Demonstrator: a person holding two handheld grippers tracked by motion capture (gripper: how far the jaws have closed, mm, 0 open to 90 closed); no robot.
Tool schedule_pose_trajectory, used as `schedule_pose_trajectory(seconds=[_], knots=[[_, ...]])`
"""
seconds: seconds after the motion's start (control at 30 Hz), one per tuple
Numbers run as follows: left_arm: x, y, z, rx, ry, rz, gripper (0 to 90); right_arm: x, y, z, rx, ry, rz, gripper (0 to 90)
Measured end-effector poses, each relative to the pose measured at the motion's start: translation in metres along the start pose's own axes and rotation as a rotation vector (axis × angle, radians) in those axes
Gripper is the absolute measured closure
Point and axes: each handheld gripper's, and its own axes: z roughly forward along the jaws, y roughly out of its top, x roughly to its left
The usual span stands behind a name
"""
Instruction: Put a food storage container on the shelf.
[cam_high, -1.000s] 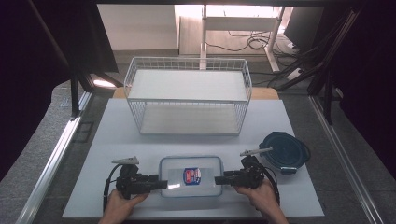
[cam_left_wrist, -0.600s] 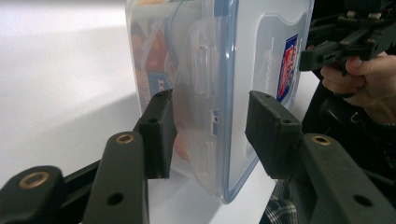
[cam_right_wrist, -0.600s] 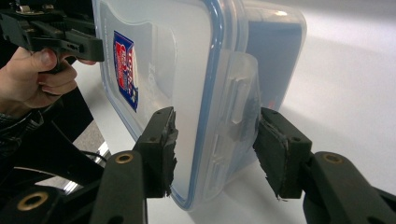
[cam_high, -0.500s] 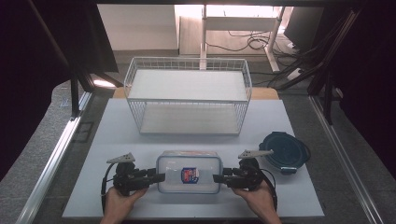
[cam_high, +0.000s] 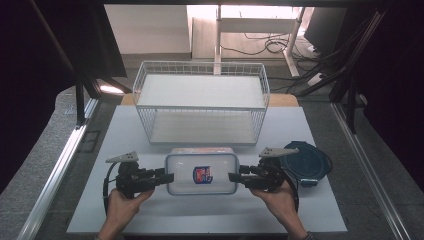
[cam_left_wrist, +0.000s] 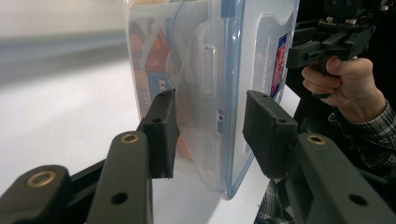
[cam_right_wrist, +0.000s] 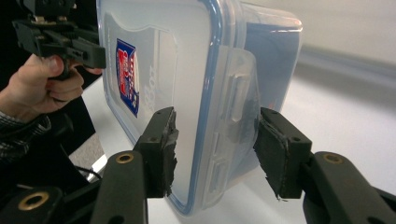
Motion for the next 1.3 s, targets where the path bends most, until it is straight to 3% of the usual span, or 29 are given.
schedule_pose_trajectory(seconds=[0.2,0.5,1.3], knots=[[-0.008,0.026,-0.009,-0.011,0.006,0.039,55.8,0.003,0.021,-0.007,-0.033,0.004,-0.014,49.7],[-0.014,0.052,-0.017,-0.031,-0.011,0.063,57.1,0.003,0.043,-0.016,-0.067,0.02,-0.024,49.6],[-0.004,0.124,-0.02,-0.052,-0.029,0.064,57.6,-0.015,0.109,-0.025,-0.125,0.036,-0.001,50.0]])
